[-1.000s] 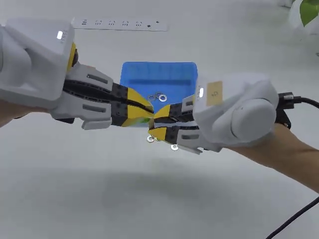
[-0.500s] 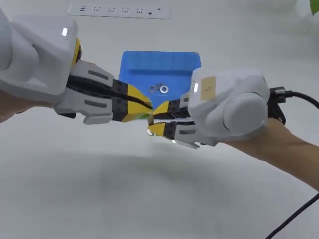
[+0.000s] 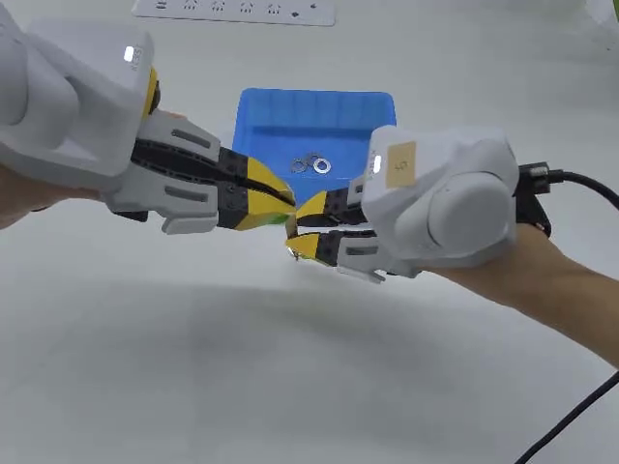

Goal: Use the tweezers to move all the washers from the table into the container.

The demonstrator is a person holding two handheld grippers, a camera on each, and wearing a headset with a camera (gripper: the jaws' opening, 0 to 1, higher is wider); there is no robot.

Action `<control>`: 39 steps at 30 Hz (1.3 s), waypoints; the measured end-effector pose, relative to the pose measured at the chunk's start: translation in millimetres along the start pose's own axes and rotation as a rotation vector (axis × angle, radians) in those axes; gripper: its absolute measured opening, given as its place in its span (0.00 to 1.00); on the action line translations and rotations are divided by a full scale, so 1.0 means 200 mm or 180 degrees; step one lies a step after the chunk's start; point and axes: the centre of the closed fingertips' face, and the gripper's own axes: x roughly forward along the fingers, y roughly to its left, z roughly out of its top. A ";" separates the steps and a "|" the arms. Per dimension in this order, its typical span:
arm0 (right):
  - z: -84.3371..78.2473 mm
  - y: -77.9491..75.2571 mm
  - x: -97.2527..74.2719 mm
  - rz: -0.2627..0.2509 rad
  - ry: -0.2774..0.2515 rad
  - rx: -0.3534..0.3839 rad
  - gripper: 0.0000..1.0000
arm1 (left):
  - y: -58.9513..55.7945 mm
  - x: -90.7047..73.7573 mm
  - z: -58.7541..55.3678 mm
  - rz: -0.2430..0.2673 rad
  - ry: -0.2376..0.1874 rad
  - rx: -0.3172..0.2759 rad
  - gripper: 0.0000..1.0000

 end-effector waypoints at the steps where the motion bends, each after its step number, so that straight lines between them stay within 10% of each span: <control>1: 0.00 0.00 0.00 -0.0001 0.0004 0.0011 0.11 | 0.00 0.00 0.00 0.0001 -0.0001 0.0010 0.06; 39: -0.02 0.03 -0.01 0.0260 0.0056 -0.0071 0.10 | 0.02 -0.03 -0.07 -0.0150 0.0308 0.0122 0.06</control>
